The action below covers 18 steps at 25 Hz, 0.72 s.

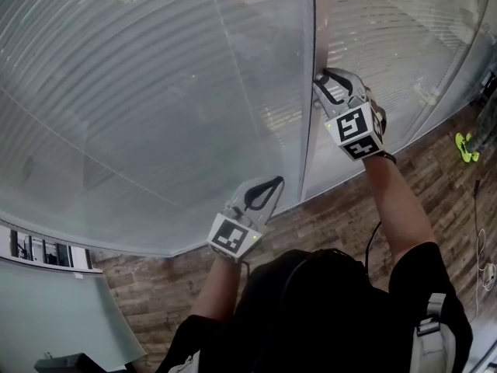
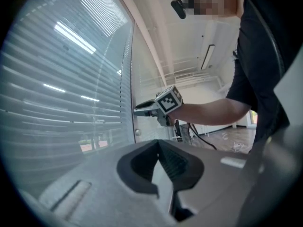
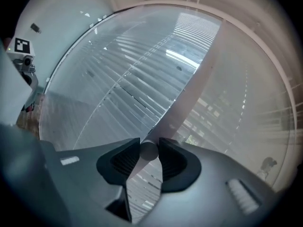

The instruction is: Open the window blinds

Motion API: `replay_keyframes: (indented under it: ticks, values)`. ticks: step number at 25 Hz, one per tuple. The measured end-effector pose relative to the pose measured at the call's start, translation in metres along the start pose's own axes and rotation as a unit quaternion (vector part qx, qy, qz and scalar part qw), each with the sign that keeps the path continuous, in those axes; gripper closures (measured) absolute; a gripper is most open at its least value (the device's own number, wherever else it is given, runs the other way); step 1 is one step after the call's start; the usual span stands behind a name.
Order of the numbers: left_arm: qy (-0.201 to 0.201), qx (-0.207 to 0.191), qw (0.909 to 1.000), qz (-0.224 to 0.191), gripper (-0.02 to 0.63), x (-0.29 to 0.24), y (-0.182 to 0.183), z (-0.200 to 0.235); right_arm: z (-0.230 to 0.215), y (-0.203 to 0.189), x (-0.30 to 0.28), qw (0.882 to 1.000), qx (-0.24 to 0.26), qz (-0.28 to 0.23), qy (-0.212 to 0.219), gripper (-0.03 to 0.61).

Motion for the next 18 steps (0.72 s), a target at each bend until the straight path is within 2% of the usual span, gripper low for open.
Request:
replay_keyframes:
  ticks: [3,6,10,14,18]
  values:
    - [-0.002,0.003,1.0,0.003,0.609,-0.001,-0.001,0.0,-0.002,-0.001,-0.001,1.0,-0.027,-0.003,0.003,0.449]
    - [-0.004,0.0,1.0,0.002,0.609,-0.003,-0.003,-0.001,-0.002,-0.006,-0.003,0.997,-0.081,-0.009,0.012,0.449]
    - [-0.008,0.002,0.9999,0.006,0.61,-0.003,0.001,-0.002,-0.005,-0.006,-0.003,0.988,-0.153,-0.016,0.023,0.449]
    - [-0.011,-0.002,0.9999,0.003,0.609,-0.005,0.003,-0.004,-0.01,-0.01,-0.002,0.981,-0.194,-0.018,0.026,0.448]
    - [-0.013,0.002,0.9999,0.007,0.609,-0.008,0.001,-0.007,-0.012,-0.017,-0.003,0.967,-0.251,-0.023,0.03,0.448]
Point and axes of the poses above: the fingertips, and each gripper's own axes: x backward along the fingers, z to its left, y out of its top, the point moved 1 cm from there along x, backward along the fingers, and after that the axes turned 7 degrees about -x, right-handed, at the moved point
